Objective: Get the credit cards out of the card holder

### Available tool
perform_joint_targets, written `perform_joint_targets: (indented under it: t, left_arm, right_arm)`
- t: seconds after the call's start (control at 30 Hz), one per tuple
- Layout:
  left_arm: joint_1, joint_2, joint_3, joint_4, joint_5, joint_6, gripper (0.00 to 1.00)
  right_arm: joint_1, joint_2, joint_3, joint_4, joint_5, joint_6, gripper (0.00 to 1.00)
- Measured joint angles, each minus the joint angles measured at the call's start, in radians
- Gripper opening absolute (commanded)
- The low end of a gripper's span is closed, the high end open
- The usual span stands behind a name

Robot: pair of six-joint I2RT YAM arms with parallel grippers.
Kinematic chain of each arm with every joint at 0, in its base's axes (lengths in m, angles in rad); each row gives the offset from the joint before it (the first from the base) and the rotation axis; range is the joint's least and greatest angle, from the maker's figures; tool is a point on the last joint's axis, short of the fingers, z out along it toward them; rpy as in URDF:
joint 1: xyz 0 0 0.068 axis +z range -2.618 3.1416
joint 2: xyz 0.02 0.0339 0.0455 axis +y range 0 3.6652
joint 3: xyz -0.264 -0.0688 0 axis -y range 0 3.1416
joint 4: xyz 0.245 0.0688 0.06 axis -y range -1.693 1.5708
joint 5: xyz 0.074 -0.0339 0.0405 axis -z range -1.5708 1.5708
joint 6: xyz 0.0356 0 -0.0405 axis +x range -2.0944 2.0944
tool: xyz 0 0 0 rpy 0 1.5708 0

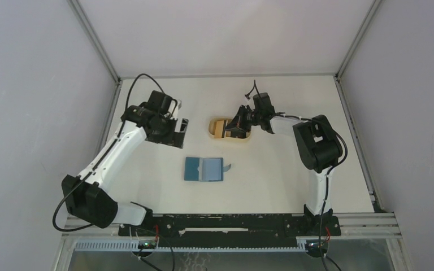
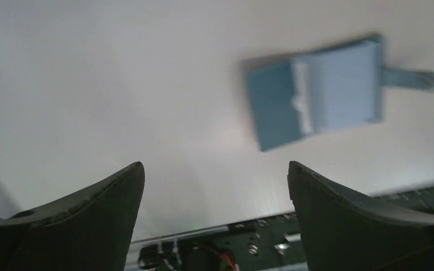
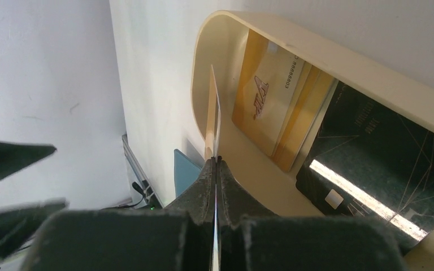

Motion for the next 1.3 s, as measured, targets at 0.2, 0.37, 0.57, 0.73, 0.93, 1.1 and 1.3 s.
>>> perform_joint_targets:
  t: [0.2,0.37,0.57,0.73,0.93,1.1,1.3]
  left_arm:
    - [-0.022,-0.274,-0.202,0.473,0.695,-0.039,1.0]
    - [0.009,-0.394,-0.499,1.519,1.067,-0.651,1.0]
    - [0.061,-0.201,-0.515,1.849,1.074,-0.949,1.0]
    - [0.006,-0.26,-0.346,1.155,0.695,-0.617,1.0]
    - [-0.031,-0.367,-0.256,0.772,0.217,-0.446,1.0]
    - [-0.032,-0.484,-0.392,0.619,-0.178,-0.486,1.0]
    - [0.055,-0.629,-0.621,0.579,-0.288,-0.769,1.0]
  right_arm:
    - [-0.003,0.004,0.028,-0.009,0.001,-0.001,0.0]
    - [-0.008,0.02,0.046,-0.011,0.005,0.0,0.0]
    - [-0.013,0.043,0.057,-0.016,0.027,0.003,0.0]
    - [-0.013,0.074,0.094,-0.045,0.042,0.007,0.0]
    - [-0.011,0.122,0.168,-0.082,0.042,0.007,0.36]
    - [-0.005,0.137,0.202,-0.13,0.055,-0.006,0.86]
    - [-0.001,0.135,0.222,-0.157,0.063,-0.027,1.0]
